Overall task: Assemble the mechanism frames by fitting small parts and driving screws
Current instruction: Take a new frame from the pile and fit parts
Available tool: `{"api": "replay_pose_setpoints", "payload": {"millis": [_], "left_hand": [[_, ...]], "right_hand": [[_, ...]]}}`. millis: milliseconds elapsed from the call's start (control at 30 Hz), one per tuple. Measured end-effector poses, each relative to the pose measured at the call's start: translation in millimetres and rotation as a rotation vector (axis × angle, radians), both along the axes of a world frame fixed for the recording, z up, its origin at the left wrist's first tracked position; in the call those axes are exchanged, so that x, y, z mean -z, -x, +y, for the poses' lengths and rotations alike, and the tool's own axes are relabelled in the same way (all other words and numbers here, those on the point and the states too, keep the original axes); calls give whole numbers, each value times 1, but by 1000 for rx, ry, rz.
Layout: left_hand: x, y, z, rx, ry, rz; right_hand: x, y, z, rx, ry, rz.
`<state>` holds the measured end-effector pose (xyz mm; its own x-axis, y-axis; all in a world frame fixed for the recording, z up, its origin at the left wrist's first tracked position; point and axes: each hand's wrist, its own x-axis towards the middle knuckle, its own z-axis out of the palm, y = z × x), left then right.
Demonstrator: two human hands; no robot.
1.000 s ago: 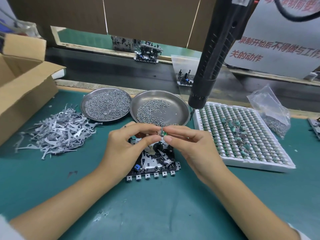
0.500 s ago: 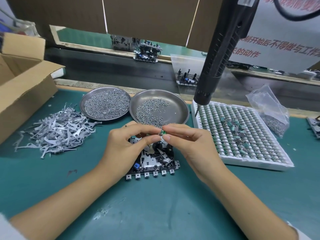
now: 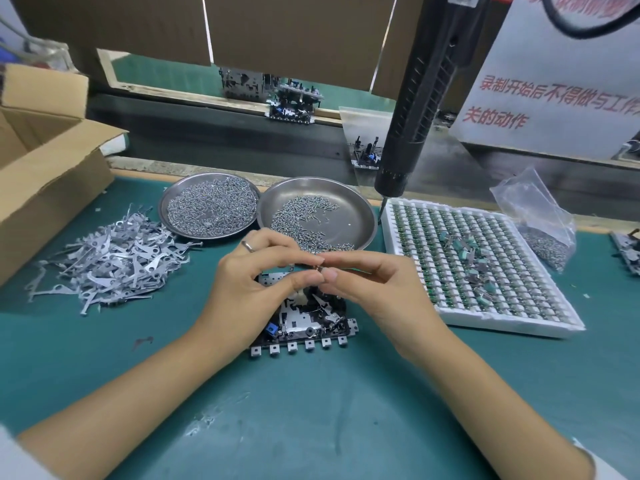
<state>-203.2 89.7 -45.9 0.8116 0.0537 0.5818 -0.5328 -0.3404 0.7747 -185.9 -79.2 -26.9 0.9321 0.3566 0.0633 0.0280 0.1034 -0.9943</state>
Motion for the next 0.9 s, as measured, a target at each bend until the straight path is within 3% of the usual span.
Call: {"api": "replay_pose_setpoints", "payload": {"millis": [200,467,767,901], "left_hand": [[1,0,2,-3,33,31],[-4,3,6,19,-84,-18],[-2,10,21,67,-279,-36],[1,19,36,63,-230,53]], "right_hand": [[2,-2,-2,-55,-33,20],[1,-1,-3,-14,15,-153],[11,5,-2,-39,262,-547],[16,7,0,-72,455,-822]]}}
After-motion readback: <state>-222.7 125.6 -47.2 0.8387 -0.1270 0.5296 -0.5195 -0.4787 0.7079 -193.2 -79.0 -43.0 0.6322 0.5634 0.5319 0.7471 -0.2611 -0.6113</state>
